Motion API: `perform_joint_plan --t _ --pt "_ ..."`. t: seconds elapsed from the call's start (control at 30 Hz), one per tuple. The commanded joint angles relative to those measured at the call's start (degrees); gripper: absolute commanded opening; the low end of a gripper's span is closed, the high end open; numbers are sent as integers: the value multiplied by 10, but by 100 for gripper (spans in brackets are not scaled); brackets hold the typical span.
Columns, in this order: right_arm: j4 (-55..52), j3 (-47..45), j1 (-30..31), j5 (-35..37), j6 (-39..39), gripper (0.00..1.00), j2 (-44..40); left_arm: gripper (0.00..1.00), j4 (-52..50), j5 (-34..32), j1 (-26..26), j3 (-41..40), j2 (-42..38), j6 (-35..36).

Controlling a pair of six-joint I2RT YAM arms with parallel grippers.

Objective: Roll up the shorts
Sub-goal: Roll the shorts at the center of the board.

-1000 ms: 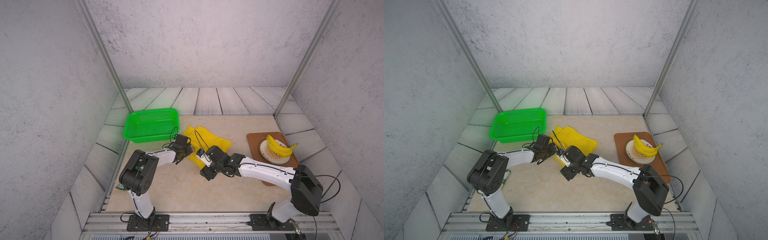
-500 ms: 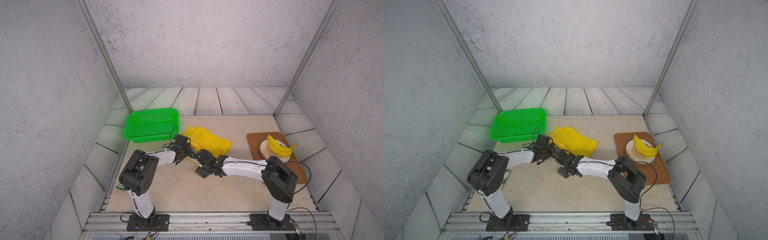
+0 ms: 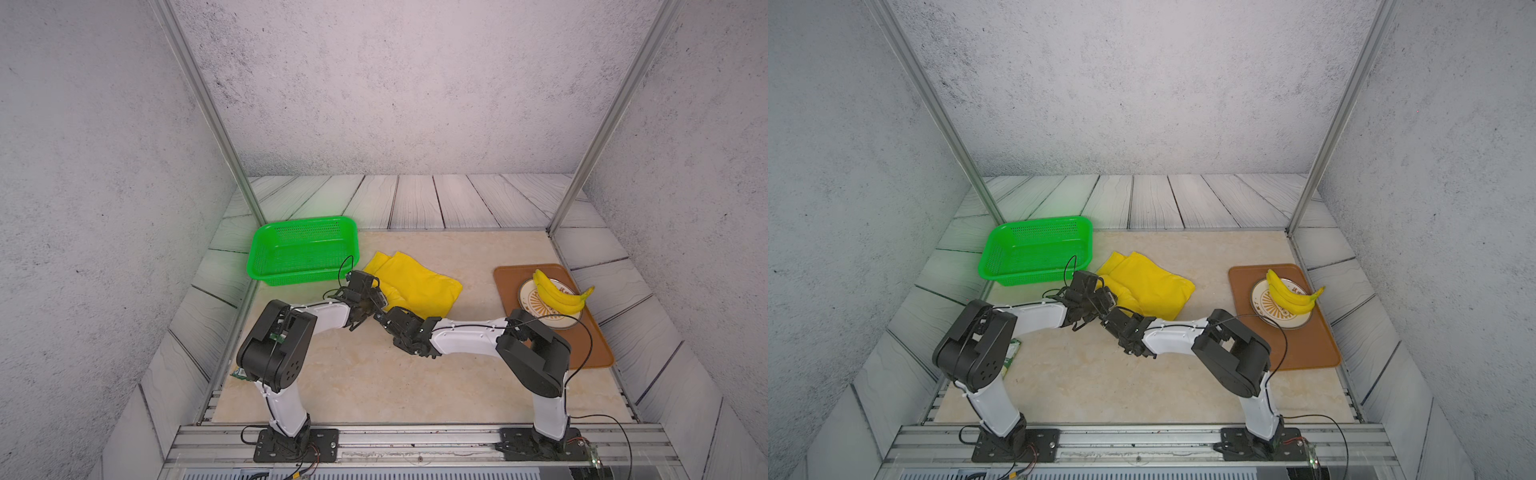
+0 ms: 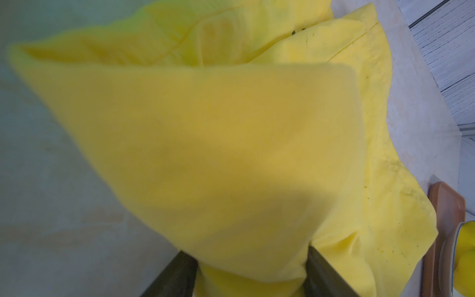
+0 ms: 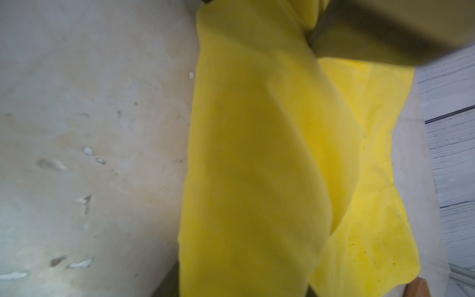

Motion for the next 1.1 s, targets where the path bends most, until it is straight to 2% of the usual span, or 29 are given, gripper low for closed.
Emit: perform_joint_plan --t 0.0,0.23,0.43,0.53,0.77,0.93,1.07 --pt "-22 -2 -8 -92 30 30 8 68 -81 36 -2 -30 4 -1" --pt "-41 -58 -10 -189 79 25 -48 67 -87 57 -8 -45 -10 -2" --pt "-54 -92 -9 -300 134 24 -92 67 -107 66 -10 -85 -63 1" --pt "-56 -99 -9 -354 157 24 -102 68 -124 63 -11 -101 -99 8" --pt "-45 -89 -24 -486 213 21 -103 76 -198 8 -2 -99 -227 28" --pt "23 -99 -70 -630 290 20 -95 76 -253 -22 8 -96 -295 44" --pt "187 -151 -125 -756 415 19 -79 75 -269 -31 9 -124 -338 48"
